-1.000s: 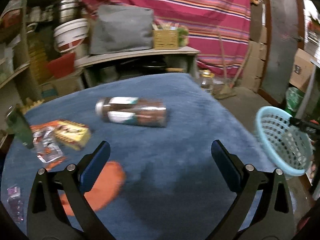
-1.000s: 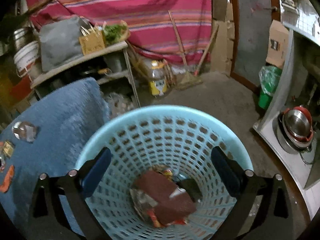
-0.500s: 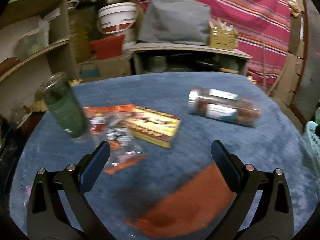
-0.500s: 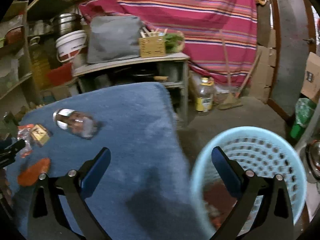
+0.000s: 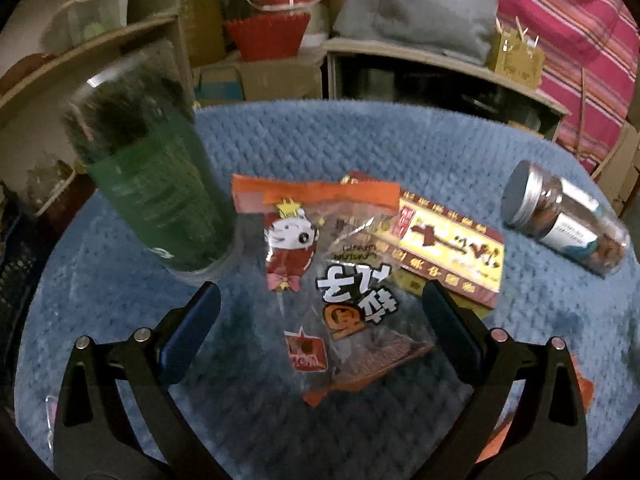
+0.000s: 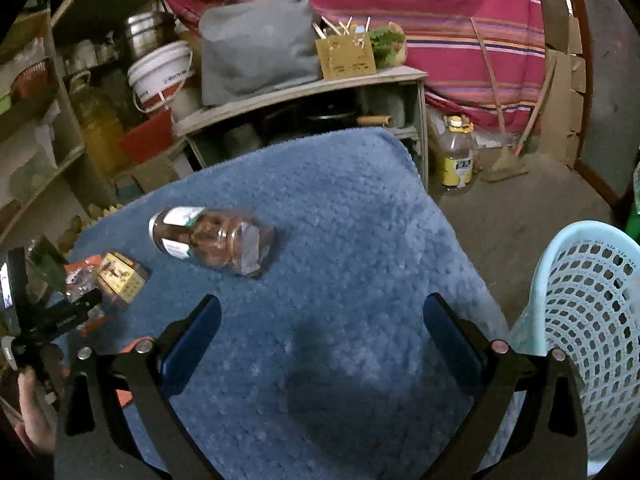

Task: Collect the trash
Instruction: 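Grasp the orange printed snack bag with the left tool, then grasp the orange cloth with the right tool while the left tool holds the snack bag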

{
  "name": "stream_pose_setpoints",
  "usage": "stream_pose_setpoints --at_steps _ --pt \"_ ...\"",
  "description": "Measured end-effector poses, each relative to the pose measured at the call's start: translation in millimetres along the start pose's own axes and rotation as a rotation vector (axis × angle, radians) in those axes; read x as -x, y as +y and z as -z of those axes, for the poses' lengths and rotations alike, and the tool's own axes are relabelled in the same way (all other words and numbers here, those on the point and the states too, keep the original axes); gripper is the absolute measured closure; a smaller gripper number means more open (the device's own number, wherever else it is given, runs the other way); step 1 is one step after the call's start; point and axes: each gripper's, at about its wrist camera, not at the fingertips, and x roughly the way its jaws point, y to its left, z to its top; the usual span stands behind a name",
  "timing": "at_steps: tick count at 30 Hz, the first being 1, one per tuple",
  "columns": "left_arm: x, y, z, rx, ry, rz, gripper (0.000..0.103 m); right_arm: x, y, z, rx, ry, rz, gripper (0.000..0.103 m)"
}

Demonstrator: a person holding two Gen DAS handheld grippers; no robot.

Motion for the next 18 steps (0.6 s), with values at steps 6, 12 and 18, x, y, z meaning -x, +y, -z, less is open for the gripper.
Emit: stream_pose_setpoints --at_steps 6,12,18 --pt "-3 2 2 0.008 0.016 0.095 0.044 -5 16 5 0.072 0.015 0.058 0.004" --pt "24 -5 13 -0.047 -0.032 0.099 0.054 1 28 12 0.087 0.013 0.038 0.004" --pt "73 6 36 -0.095 -0.074 0.059 0.056 3 66 26 0.17 0.041 -0.065 0.004"
